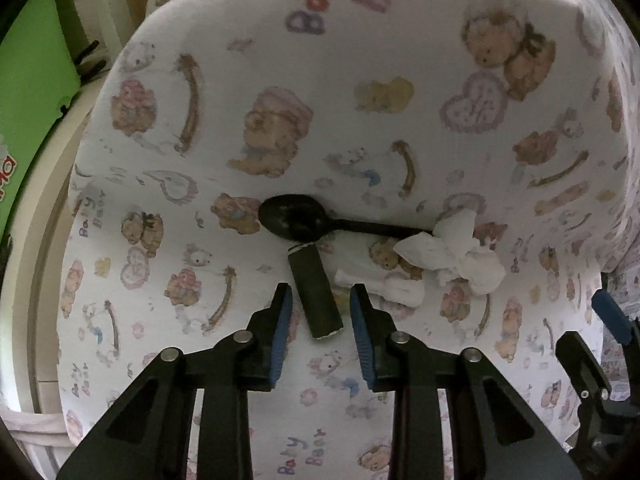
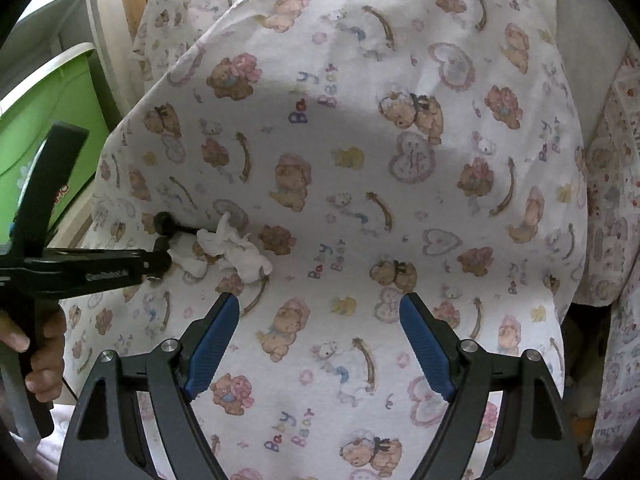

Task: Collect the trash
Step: 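Grasp the black cylinder with the left tool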

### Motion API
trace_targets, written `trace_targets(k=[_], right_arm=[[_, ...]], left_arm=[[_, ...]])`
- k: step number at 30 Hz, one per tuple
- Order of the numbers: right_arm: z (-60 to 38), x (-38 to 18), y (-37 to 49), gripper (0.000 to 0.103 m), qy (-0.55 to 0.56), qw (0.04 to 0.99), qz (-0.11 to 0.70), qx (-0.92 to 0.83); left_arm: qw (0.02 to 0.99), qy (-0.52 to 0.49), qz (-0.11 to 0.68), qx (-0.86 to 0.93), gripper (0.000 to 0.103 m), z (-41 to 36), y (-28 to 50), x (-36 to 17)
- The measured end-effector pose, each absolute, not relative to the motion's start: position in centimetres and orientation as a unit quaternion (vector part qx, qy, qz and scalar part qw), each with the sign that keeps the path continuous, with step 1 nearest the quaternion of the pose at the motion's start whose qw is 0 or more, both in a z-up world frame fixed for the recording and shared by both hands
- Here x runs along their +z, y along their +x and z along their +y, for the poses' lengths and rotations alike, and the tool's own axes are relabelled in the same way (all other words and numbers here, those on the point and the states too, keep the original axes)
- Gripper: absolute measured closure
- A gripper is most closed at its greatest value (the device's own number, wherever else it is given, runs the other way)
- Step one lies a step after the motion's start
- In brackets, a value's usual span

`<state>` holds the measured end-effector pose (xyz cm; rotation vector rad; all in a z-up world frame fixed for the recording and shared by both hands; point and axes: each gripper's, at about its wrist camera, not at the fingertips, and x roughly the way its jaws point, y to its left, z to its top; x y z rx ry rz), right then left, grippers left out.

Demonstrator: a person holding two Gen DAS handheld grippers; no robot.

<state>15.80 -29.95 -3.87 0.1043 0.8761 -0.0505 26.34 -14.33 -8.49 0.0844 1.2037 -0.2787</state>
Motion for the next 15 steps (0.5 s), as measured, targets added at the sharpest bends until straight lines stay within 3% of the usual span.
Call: trace_targets(k=[3,5,10,15], right_arm=[[-30.2,-3.7,15.7,0.020,0.052,0.904,0.423,-0.022],[-30.3,-3.6,15.7,0.028,0.053,0.904,0.425,-0.019],[-30.8,-3.2,16.1,0.042,0.078,0.898,0.432,0.006],[-31.6,-2.4,16.9,0.044,0.171,0.893,0.412,0.056]], left_arm=[[0.813,0.041,0.565,-0.135,0.089,-14.9,26.3,-8.7],[0.815,0.043,0.562,-0.133,0.093,-14.7,26.0,-8.4],[0.830,0.026,0.539,-0.144,0.093,-12.8,24.4,-5.9],[0.850,0.032,0.508,-0.134,0.093,-10.8,23.5,-4.0]])
